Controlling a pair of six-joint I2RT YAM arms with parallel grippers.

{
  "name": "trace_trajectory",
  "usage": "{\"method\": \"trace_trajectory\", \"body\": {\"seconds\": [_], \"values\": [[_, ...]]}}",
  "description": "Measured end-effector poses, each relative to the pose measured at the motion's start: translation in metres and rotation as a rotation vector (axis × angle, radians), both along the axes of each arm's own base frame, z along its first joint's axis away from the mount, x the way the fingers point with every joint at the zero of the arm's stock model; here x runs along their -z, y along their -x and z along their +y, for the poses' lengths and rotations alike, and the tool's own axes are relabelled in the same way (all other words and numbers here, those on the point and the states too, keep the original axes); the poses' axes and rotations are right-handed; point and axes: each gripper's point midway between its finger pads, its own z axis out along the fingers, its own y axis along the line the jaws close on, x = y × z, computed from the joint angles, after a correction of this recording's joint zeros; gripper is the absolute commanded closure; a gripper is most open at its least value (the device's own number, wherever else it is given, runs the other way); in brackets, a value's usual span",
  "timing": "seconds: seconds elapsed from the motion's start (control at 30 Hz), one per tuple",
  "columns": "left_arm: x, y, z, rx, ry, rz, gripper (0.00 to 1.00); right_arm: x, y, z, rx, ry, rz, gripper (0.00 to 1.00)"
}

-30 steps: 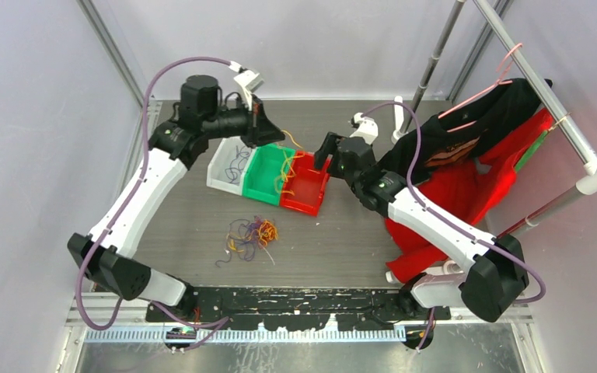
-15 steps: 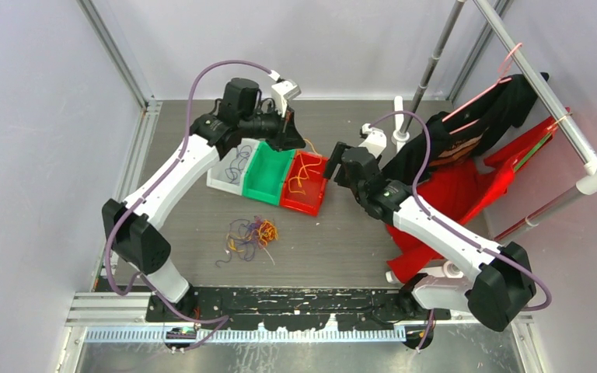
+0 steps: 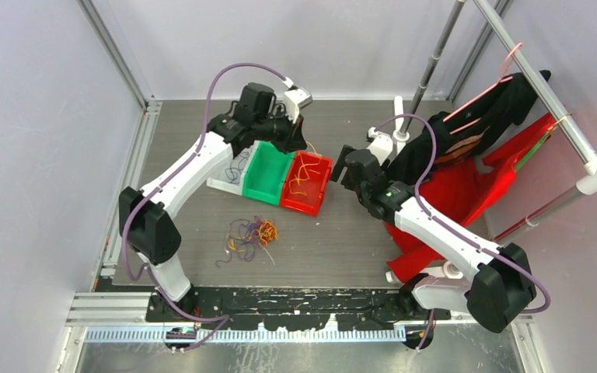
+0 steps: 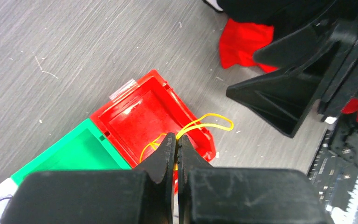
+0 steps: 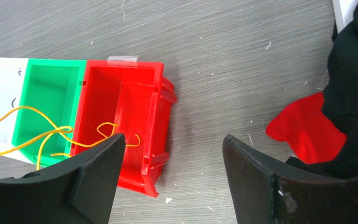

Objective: Untangle the cables

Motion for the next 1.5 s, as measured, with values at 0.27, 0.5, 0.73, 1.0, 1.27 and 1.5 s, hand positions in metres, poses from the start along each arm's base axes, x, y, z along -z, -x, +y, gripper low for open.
{"method": "trace_trajectory", "body": {"seconds": [0.27, 0.5, 0.73, 1.0, 1.27, 1.5], "values": [[0.037, 0.001, -0.005, 0.028, -0.160, -0.077, 1.00, -0.006, -0.001, -0.008, 0.030, -0.012, -0.011, 0.20], [0.067, -0.015, 0.000, 0.014, -0.279, -0.122, 1.00, -0.006, -0.001, -0.009, 0.034, -0.011, -0.011, 0.23], [0.094, -0.030, 0.005, -0.001, -0.362, -0.141, 0.97, -0.005, -0.002, -0.010, 0.036, -0.014, -0.010, 0.26], [0.100, -0.030, 0.002, 0.006, -0.371, -0.142, 0.74, -0.005, -0.002, -0.009, 0.030, -0.028, -0.005, 0.28], [0.109, -0.023, -0.001, 0.053, -0.386, -0.116, 0.47, -0.011, -0.005, 0.003, -0.006, -0.106, -0.014, 0.31], [0.097, -0.004, 0.002, 0.116, -0.361, -0.018, 0.14, -0.016, -0.007, 0.013, -0.044, -0.165, -0.019, 0.32]]}}
